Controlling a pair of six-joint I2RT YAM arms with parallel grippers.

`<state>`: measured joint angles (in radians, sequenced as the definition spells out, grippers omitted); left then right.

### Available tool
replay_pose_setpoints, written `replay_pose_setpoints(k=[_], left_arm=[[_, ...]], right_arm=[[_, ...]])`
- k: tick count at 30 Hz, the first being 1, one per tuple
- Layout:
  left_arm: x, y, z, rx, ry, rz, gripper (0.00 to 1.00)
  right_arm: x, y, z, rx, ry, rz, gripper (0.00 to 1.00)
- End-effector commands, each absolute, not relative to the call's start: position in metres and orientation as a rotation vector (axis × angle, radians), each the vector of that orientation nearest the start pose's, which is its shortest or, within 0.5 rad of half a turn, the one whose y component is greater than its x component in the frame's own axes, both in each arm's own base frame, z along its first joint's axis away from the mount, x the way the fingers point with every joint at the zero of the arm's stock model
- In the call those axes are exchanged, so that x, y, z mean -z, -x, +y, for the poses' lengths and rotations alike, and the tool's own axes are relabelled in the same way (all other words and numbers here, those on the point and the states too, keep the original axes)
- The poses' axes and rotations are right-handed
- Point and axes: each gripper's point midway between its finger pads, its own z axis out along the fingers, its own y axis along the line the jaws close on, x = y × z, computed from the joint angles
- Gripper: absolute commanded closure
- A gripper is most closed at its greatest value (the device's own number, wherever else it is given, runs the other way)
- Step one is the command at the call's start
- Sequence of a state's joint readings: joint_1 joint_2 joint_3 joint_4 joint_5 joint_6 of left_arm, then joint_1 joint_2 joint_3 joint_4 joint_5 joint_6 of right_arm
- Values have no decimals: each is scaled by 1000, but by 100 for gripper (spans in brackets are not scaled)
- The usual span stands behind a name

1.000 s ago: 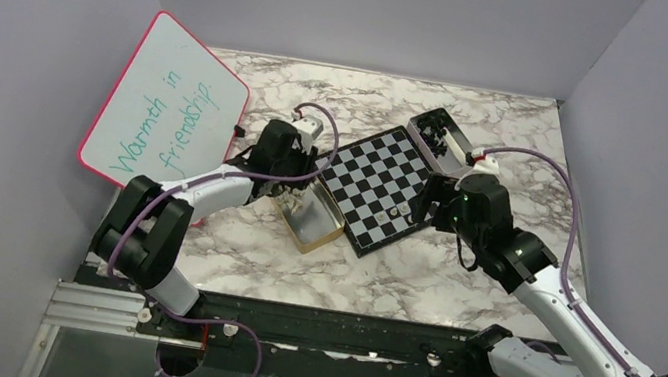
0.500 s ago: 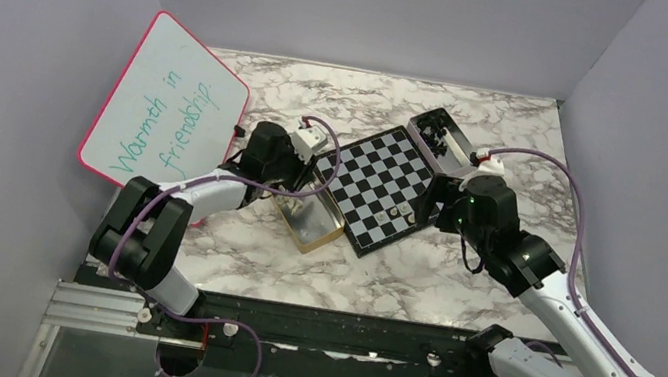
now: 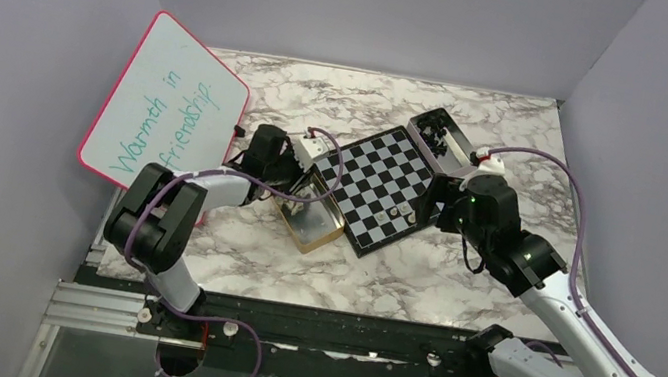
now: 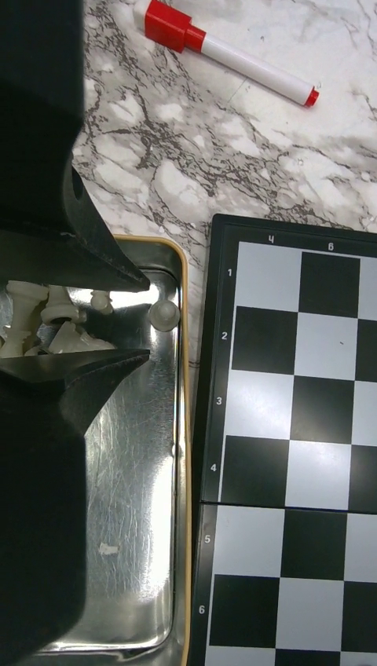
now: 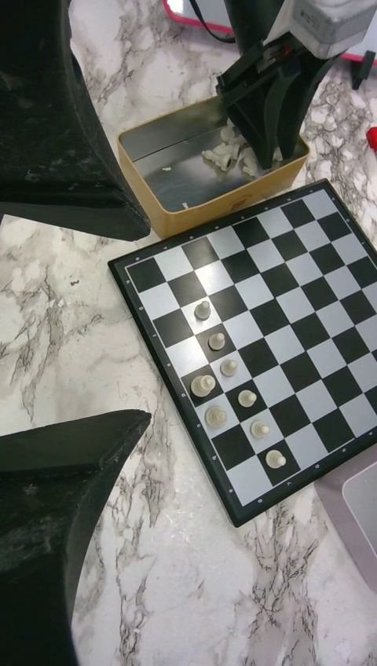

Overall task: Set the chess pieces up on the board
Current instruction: Pick up the chess piece from the storage box.

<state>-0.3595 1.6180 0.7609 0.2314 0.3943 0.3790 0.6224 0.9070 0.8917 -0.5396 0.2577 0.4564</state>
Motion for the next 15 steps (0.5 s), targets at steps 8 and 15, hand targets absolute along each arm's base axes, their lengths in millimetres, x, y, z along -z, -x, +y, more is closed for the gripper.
replay_pose_setpoints(k=[8, 15], left_arm=[[-65, -390, -205, 411, -1025, 1848, 72], [-62, -395, -203, 389, -1008, 1851, 73]], right_arm=[[-231, -259, 146, -343, 22, 2101, 16], [-230, -259, 146, -338, 21, 2105, 16]])
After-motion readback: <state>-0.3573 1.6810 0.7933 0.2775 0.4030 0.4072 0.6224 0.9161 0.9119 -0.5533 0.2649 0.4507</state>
